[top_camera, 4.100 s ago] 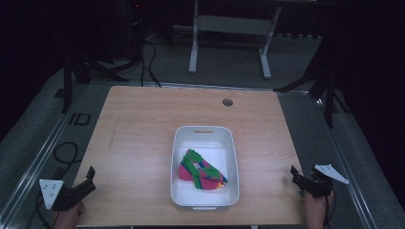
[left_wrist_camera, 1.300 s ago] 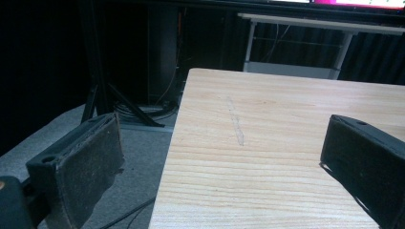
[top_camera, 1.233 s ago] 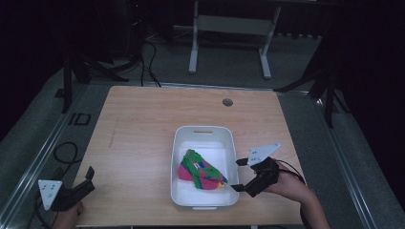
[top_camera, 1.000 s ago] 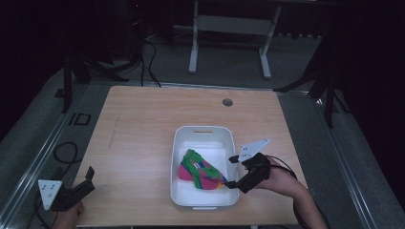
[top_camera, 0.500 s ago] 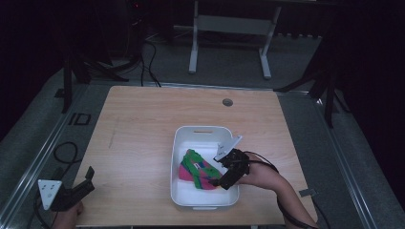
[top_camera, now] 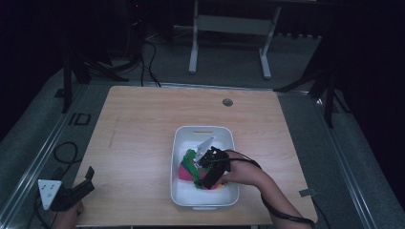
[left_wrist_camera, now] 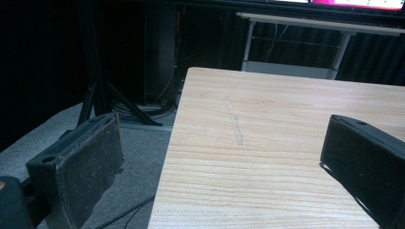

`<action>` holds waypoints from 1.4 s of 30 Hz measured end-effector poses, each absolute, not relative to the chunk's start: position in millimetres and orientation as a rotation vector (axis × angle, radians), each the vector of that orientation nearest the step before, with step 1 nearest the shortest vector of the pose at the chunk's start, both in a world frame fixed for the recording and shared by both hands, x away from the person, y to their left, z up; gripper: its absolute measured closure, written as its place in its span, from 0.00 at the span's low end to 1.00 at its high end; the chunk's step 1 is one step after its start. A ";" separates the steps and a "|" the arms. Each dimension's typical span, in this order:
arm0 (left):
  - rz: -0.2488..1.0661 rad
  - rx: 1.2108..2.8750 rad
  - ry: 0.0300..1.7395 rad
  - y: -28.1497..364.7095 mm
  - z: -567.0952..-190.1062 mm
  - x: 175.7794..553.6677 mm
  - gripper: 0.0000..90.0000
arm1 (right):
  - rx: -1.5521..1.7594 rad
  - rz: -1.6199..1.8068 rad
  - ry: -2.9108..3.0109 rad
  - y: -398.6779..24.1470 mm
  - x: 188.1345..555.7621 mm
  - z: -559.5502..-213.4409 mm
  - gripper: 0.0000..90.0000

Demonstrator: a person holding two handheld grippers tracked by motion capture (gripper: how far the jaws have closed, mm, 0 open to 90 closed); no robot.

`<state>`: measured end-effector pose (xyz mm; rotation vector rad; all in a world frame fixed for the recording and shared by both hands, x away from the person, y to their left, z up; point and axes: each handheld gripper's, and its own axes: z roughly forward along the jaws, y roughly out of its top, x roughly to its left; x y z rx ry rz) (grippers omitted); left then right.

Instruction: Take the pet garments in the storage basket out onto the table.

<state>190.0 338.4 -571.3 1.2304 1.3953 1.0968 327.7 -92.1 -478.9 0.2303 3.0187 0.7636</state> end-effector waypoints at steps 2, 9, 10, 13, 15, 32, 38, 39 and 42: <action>1.095 1.230 1.396 338.5 -571.3 190.0 0.01 | 0.220 0.733 3.021 -84.2 329.1 -482.2 0.15; 1.094 1.233 1.392 338.5 -571.3 189.9 0.01 | 0.249 0.629 3.034 -62.4 335.6 -497.7 0.19; 1.092 1.234 1.392 338.6 -571.2 189.9 0.01 | 0.244 0.609 3.035 -60.0 336.3 -500.2 0.20; 1.091 1.233 1.392 338.7 -571.3 190.0 0.01 | 0.232 0.536 3.029 -54.8 337.5 -506.9 0.25; 1.090 1.233 1.392 338.8 -571.2 190.0 0.01 | 0.219 0.501 3.015 -53.5 337.1 -510.3 0.29; 1.089 1.229 1.399 339.6 -571.2 190.2 0.01 | 0.165 0.430 2.889 -58.3 331.9 -508.8 0.79; 1.091 1.230 1.396 339.1 -571.3 190.4 0.01 | 0.193 0.515 2.871 -66.9 330.9 -490.0 0.79; 1.092 1.230 1.396 338.9 -571.3 190.3 0.01 | 0.196 0.543 2.860 -69.8 329.8 -481.2 0.79; 1.093 1.231 1.397 338.9 -571.2 190.4 0.01 | 0.198 0.593 2.837 -73.9 328.3 -466.6 0.79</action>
